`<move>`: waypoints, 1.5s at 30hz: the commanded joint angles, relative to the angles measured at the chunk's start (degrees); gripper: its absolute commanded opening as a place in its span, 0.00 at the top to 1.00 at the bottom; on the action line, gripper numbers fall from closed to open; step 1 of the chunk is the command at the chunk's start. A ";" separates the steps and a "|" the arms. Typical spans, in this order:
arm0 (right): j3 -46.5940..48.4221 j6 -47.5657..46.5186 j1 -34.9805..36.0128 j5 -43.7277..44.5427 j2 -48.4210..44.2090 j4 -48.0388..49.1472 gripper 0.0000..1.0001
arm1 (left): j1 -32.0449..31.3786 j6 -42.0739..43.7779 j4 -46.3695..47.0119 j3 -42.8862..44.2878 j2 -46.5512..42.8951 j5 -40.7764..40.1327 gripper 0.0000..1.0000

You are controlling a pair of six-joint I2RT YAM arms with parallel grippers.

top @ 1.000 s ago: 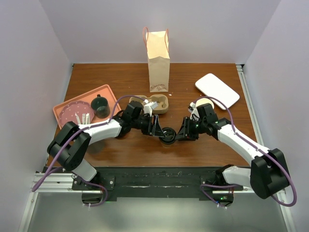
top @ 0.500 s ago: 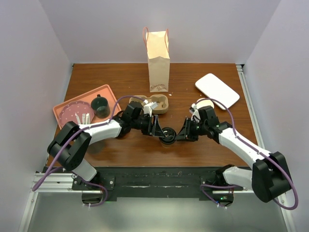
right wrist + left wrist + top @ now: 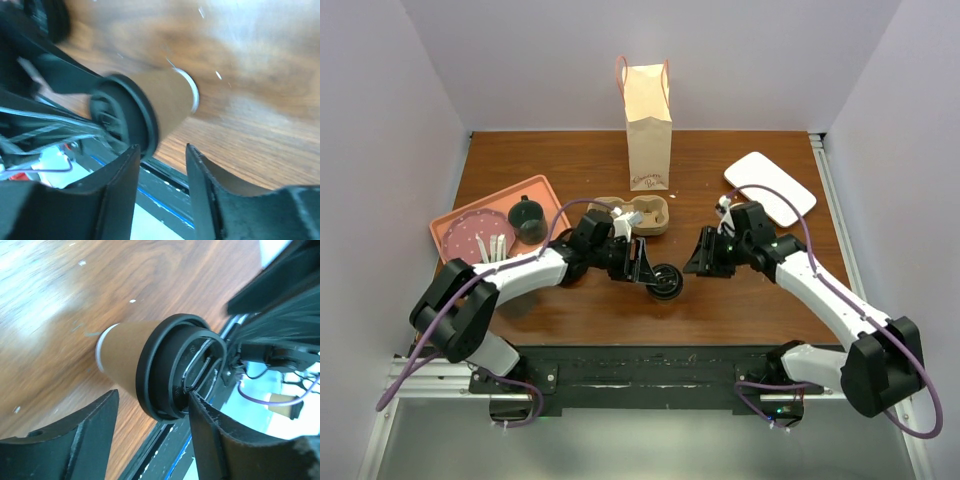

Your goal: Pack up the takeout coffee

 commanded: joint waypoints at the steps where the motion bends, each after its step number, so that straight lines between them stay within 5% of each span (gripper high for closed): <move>1: 7.28 -1.87 0.07 1.59 -0.84 -3.03 0.49 | -0.01 1.07 -10.66 3.48 -2.82 -6.18 0.35; 12: 8.94 -6.43 0.69 1.75 5.75 -2.40 0.43 | -0.01 4.49 -14.43 10.18 -2.82 -7.06 0.29; 25: 6.67 -7.67 2.79 -2.02 9.00 0.05 0.39 | -0.01 7.66 -14.71 9.83 0.78 -9.35 0.39; 40: -0.01 -8.11 2.97 2.72 9.10 1.99 0.51 | -0.36 6.96 -13.12 -0.98 2.45 -17.34 0.43; 45: 0.77 -8.19 3.06 3.34 8.39 1.02 0.52 | -0.36 7.22 -15.40 2.69 -0.27 -17.52 0.42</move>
